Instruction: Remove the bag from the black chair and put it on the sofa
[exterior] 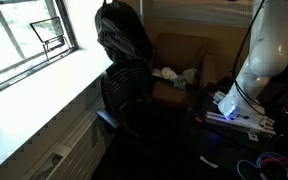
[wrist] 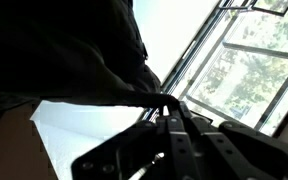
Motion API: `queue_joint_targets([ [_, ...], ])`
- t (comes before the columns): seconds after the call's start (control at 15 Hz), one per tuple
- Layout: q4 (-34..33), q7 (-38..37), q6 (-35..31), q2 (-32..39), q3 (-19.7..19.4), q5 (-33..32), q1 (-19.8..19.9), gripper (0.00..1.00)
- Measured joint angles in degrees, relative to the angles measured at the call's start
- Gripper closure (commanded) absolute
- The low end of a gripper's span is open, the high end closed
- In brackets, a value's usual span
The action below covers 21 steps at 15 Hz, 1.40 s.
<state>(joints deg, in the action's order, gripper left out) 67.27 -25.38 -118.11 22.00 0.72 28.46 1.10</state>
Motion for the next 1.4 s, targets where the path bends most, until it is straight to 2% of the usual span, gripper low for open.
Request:
queue_joint_targets([
  [0.67, -1.16, 0.21, 0.00, 0.90, -0.05, 0.10, 0.53, 0.96],
  [0.8, -1.17, 0.21, 0.00, 0.90, -0.05, 0.10, 0.54, 0.99],
  [1.0, 0.53, 0.14, 0.01, 0.89, -0.51, 1.47, 1.29, 0.99],
  [1.13, -0.67, -2.40, 2.23, 2.49, -1.05, 3.75, 4.00, 0.99],
  [1.4, -0.93, -2.85, 6.52, 4.39, -3.11, 12.21, 13.47, 0.99],
])
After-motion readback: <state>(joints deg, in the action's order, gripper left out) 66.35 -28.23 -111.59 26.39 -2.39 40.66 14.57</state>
